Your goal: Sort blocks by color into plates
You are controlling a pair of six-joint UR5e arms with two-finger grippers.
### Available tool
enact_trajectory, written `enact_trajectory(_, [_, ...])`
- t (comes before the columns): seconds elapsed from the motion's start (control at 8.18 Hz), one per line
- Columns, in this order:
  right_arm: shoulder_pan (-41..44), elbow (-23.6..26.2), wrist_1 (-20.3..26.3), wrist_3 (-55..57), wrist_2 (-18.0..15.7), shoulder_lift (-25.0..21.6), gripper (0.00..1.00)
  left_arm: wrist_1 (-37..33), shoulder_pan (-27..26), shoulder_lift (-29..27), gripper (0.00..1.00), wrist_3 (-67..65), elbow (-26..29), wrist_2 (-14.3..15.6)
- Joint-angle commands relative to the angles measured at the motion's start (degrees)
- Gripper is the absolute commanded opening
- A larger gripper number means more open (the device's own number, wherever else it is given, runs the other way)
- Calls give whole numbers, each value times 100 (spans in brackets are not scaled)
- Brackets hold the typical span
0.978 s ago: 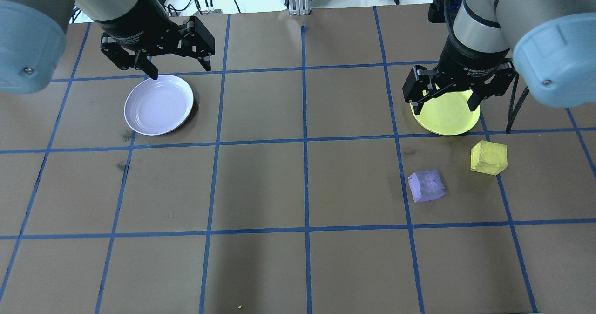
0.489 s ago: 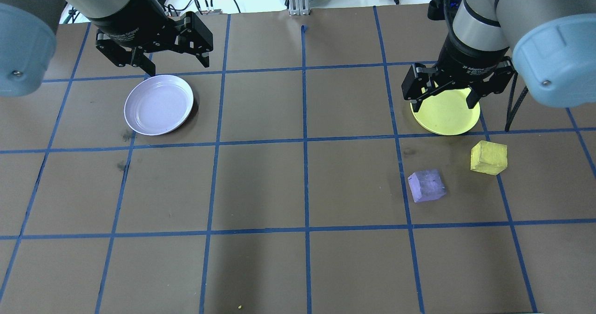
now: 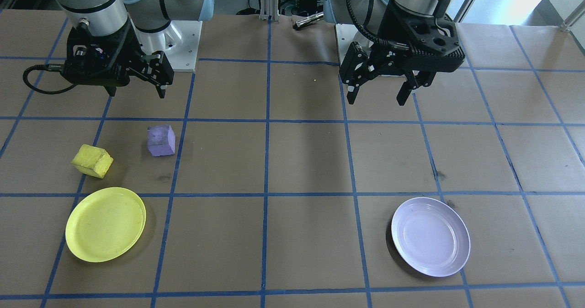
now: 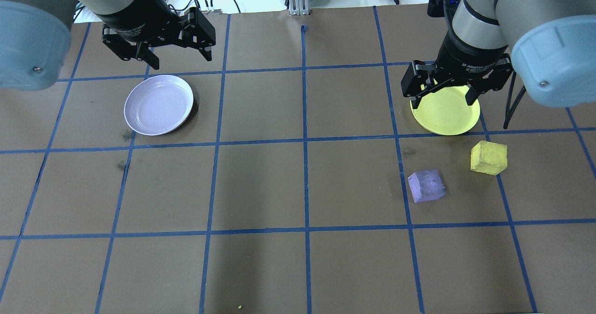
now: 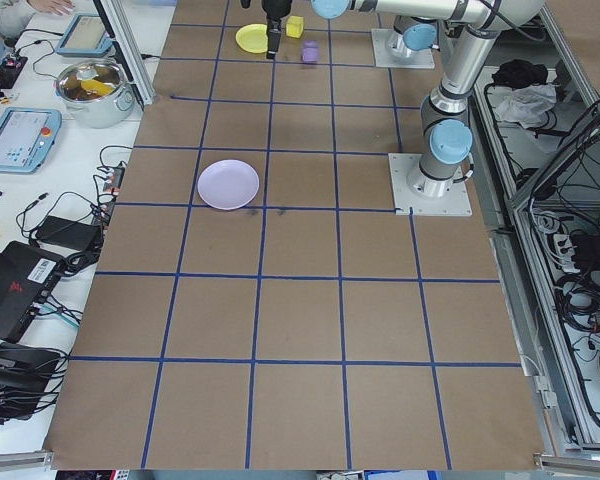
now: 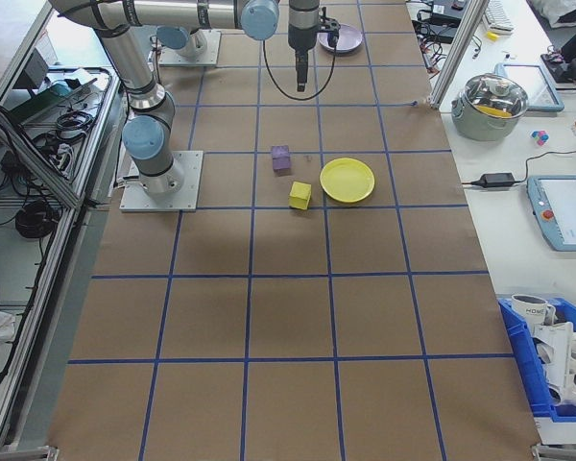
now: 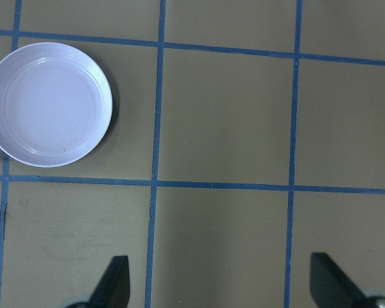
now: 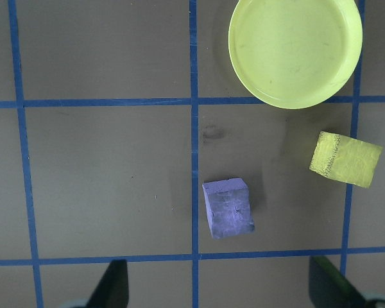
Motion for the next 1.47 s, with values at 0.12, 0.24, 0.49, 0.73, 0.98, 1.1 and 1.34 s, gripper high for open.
enact_trajectory(0.12, [-5, 0, -219, 3, -5, 141, 100, 40, -2, -54, 100, 0, 4, -1])
enact_trajectory(0.24, [-5, 0, -220, -6, -5, 142, 100, 40, -2, -89, 100, -17, 30, -9])
enact_trajectory(0.49, [-5, 0, -220, -6, -5, 142, 100, 171, -2, -98, 100, 0, -22, 8])
enact_trajectory(0.73, [-5, 0, -220, -6, -5, 142, 100, 180, -2, -98, 100, 0, -23, 8])
enact_trajectory(0.98, [-5, 0, -211, -6, -22, 142, 100, 207, -2, -98, 100, 0, -23, 8])
enact_trajectory(1.1, [-5, 0, -219, -6, -13, 142, 100, 216, -2, -98, 100, 0, -40, 8])
enact_trajectory(1.34, [-5, 0, -220, -6, -5, 142, 100, 207, -2, -98, 100, 0, -40, 8])
